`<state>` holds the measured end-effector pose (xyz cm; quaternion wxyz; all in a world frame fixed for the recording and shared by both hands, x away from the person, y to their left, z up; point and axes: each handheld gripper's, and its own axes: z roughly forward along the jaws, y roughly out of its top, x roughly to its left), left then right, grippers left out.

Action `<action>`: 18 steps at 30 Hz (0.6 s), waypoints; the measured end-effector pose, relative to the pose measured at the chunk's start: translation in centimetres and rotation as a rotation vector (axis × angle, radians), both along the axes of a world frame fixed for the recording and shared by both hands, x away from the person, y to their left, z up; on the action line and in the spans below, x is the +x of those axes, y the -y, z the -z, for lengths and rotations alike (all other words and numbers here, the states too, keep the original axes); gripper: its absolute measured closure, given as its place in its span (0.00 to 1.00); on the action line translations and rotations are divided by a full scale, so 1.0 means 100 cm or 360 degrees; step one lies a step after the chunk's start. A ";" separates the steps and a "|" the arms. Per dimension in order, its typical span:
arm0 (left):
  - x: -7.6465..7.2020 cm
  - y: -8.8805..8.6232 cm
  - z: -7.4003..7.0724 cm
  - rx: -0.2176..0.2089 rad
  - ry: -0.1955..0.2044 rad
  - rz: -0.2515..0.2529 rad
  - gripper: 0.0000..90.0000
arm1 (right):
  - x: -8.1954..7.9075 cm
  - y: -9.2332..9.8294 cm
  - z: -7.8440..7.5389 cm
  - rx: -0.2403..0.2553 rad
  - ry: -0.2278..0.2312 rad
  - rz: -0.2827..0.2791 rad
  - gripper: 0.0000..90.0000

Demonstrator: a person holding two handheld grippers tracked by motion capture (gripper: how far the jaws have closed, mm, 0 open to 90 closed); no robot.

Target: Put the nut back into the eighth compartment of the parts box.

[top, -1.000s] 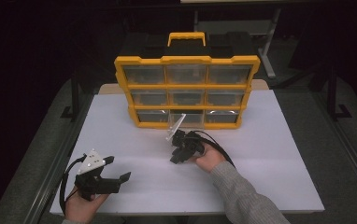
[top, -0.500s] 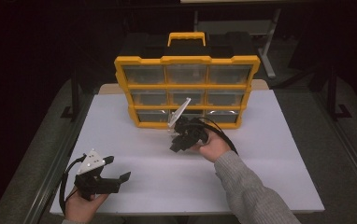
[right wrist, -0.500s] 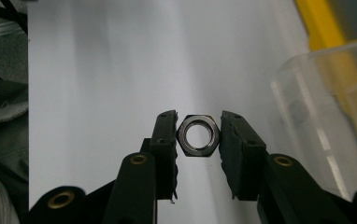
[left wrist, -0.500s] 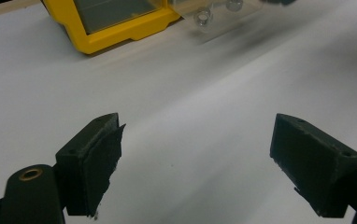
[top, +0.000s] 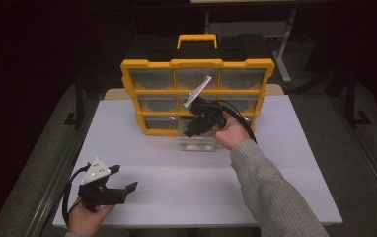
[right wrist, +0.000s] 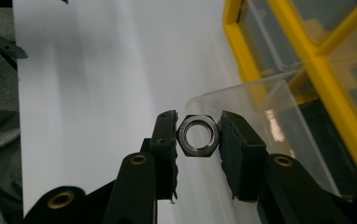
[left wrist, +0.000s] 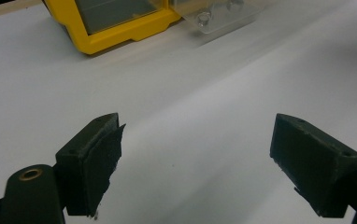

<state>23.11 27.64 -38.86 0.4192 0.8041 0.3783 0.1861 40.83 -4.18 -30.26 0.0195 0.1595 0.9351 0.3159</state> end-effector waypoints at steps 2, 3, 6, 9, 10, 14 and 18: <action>0.000 0.000 0.000 0.0003 0.0001 0.0002 0.18 | 0.004 0.001 -0.002 0.0001 0.0004 0.0015 0.74; 0.000 0.000 0.000 0.0006 0.0000 0.0003 0.18 | 0.005 0.001 -0.003 -0.0008 0.0012 0.0026 0.74; 0.000 0.000 0.000 0.0002 0.0001 0.0005 0.18 | 0.010 0.003 -0.002 -0.0014 0.0014 0.0051 0.74; 0.000 0.000 0.000 0.0005 0.0003 0.0008 0.18 | 0.014 0.004 0.002 -0.0028 0.0006 0.0081 0.74; 0.000 0.000 0.000 0.0005 0.0000 0.0007 0.18 | 0.015 0.004 0.003 -0.0033 -0.0004 0.0090 0.74; 0.000 0.001 0.001 0.0007 0.0000 0.0010 0.18 | 0.020 0.006 0.009 -0.0044 -0.0003 0.0114 0.74; 0.001 0.000 0.001 0.0009 -0.0001 0.0011 0.18 | 0.024 0.007 0.015 -0.0055 -0.0020 0.0140 0.74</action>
